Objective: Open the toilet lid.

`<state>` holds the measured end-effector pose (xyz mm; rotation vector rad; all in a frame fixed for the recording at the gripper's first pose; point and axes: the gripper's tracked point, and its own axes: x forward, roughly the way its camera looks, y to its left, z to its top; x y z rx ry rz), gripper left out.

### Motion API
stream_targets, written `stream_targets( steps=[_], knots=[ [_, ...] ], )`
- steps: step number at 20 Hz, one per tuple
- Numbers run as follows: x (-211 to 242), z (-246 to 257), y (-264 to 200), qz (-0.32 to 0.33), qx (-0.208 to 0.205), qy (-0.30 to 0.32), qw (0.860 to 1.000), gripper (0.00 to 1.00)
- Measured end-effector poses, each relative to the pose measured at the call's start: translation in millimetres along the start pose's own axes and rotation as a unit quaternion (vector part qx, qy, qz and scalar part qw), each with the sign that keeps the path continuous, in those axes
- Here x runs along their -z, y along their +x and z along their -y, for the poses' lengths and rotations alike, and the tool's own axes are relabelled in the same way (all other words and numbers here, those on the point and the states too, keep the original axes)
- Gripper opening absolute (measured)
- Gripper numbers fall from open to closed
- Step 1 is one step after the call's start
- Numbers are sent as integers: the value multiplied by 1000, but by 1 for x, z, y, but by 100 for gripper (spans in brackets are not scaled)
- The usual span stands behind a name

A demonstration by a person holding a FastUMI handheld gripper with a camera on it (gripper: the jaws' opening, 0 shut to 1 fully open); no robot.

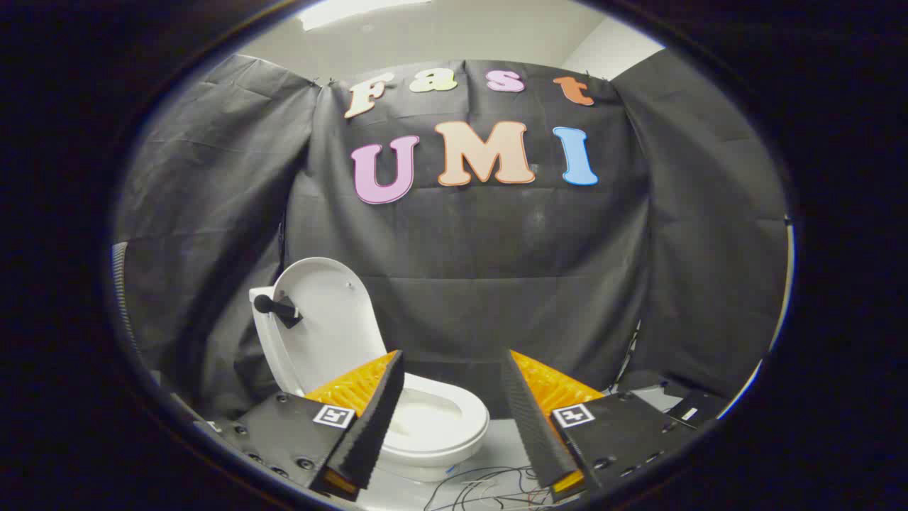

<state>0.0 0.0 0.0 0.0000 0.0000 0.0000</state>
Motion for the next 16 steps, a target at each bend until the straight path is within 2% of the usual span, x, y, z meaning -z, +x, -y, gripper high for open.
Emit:
stream_targets(
  steps=[10,12,14,16],
  knots=[
    [1,-6,45,-1,-6,-7,1000,82],
    [1,-11,56,-1,-15,-12,1000,82],
    [-9,-27,66,18,-40,-13,999,82],
    [-11,-33,77,23,-45,-16,999,82]
  ],
)
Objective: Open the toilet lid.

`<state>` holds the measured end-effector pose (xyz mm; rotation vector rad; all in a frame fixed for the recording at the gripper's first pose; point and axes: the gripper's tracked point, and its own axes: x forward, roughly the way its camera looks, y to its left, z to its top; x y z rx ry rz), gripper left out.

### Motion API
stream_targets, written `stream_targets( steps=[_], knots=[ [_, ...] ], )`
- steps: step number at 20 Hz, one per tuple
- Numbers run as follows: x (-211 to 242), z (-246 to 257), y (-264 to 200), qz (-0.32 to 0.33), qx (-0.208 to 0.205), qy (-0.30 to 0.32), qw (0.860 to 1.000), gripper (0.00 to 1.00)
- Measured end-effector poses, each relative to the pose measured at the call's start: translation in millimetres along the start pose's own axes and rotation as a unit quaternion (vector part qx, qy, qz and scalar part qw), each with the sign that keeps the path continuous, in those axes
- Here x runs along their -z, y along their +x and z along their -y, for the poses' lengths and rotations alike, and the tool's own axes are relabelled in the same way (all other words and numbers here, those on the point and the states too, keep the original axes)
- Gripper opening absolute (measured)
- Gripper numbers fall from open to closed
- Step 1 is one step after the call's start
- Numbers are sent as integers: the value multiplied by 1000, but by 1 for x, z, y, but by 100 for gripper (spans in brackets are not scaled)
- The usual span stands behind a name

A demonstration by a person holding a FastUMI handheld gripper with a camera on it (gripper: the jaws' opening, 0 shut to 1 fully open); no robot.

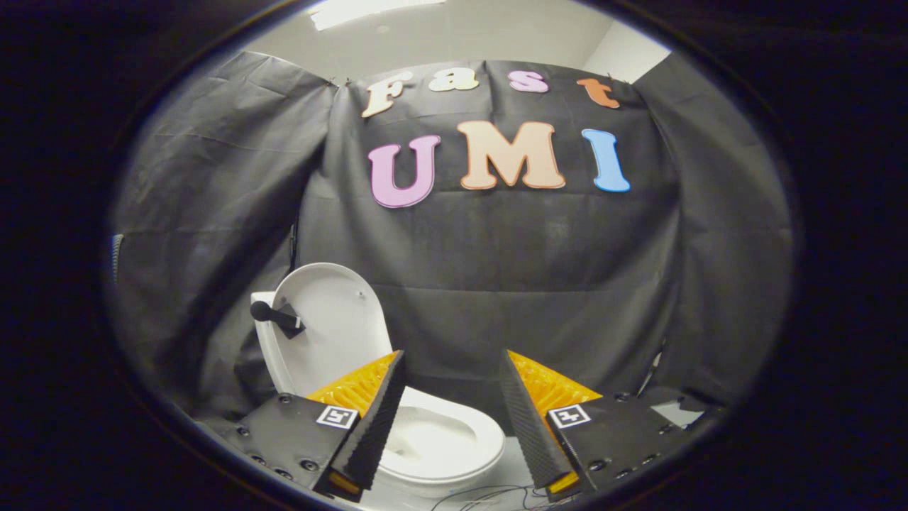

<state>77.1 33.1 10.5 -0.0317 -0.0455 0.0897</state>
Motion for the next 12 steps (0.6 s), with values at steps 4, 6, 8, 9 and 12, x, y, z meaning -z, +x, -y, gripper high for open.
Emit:
stream_targets(
  steps=[4,6,8,9,12],
  knots=[
    [-2,-13,17,4,26,25,999,82],
    [-6,-16,25,19,64,51,996,82],
    [-12,-22,31,43,101,75,991,81],
    [-12,-26,34,52,119,88,988,81],
    [-8,-39,38,62,169,134,975,81]
  ],
)
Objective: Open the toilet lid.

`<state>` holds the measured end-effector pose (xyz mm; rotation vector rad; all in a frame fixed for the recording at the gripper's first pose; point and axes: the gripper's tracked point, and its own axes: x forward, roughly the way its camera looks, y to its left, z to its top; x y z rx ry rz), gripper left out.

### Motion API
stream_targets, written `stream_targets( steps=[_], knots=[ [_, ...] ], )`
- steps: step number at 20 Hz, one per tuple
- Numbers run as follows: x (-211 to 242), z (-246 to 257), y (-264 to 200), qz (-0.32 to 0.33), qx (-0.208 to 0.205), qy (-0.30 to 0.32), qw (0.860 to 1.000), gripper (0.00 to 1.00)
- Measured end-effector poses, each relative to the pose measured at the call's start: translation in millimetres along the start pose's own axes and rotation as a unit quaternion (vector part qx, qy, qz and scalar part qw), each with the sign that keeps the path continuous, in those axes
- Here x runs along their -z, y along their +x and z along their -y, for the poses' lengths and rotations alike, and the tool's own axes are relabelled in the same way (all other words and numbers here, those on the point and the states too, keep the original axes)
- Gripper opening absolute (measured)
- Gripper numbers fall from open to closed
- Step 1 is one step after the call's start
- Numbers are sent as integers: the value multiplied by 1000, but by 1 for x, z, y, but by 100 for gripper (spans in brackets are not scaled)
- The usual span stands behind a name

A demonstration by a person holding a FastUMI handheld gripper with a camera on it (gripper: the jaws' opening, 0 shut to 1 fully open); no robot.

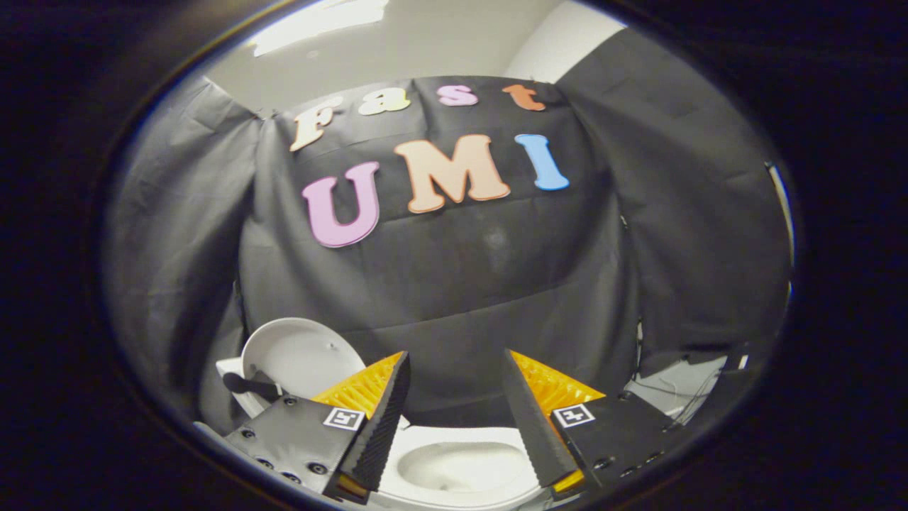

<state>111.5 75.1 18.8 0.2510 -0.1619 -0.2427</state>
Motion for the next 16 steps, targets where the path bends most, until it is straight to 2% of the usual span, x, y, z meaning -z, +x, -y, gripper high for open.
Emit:
stream_targets(
  steps=[4,8,12,16],
  knots=[
    [33,-4,-2,-16,99,58,993,81],
    [89,-29,-13,-58,125,153,979,81],
    [160,-26,-32,-131,191,215,949,79],
    [222,-28,-47,-190,219,252,923,77]
  ],
)
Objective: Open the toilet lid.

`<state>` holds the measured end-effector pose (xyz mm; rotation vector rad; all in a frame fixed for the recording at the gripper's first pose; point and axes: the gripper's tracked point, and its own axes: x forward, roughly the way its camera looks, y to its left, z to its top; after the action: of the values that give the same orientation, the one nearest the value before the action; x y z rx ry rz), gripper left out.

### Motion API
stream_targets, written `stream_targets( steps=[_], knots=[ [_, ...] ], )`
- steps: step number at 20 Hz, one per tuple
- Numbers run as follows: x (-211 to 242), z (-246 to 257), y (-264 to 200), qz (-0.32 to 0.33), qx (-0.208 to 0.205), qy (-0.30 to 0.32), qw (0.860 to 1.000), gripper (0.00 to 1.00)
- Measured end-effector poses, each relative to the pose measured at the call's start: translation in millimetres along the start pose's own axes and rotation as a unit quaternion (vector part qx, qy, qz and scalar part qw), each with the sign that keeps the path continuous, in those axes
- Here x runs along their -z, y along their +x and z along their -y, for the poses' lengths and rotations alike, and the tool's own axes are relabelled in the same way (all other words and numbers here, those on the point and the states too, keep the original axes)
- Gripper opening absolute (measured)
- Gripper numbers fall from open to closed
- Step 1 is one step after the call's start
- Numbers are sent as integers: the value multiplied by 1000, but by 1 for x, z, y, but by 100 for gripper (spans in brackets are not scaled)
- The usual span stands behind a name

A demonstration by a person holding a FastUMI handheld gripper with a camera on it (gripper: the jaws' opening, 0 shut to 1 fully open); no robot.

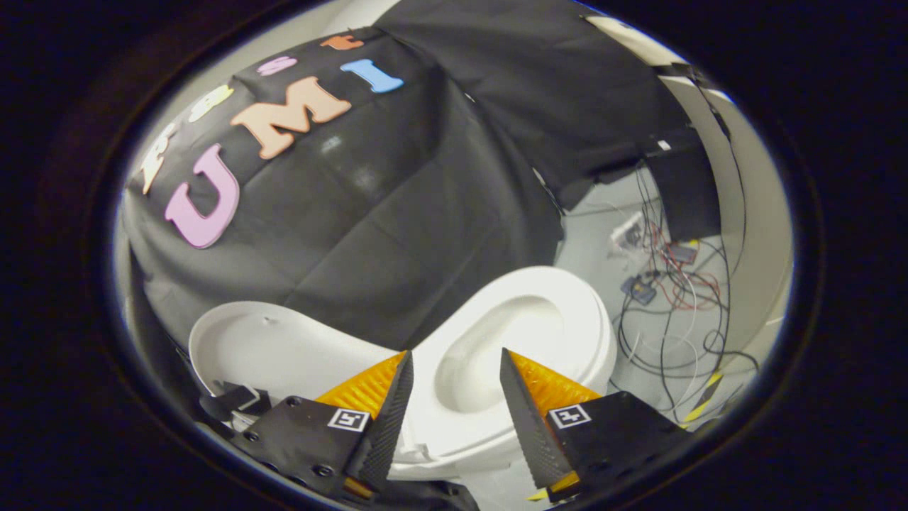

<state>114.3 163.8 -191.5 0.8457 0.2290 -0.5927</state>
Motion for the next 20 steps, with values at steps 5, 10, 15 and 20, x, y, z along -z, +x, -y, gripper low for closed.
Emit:
stream_targets(
  steps=[5,10,15,20],
  knots=[
    [33,51,20,-39,54,77,995,70],
    [42,88,35,-52,70,160,983,33],
    [14,96,32,-15,44,189,981,19],
    [-13,93,29,10,43,166,985,1]
  ],
)
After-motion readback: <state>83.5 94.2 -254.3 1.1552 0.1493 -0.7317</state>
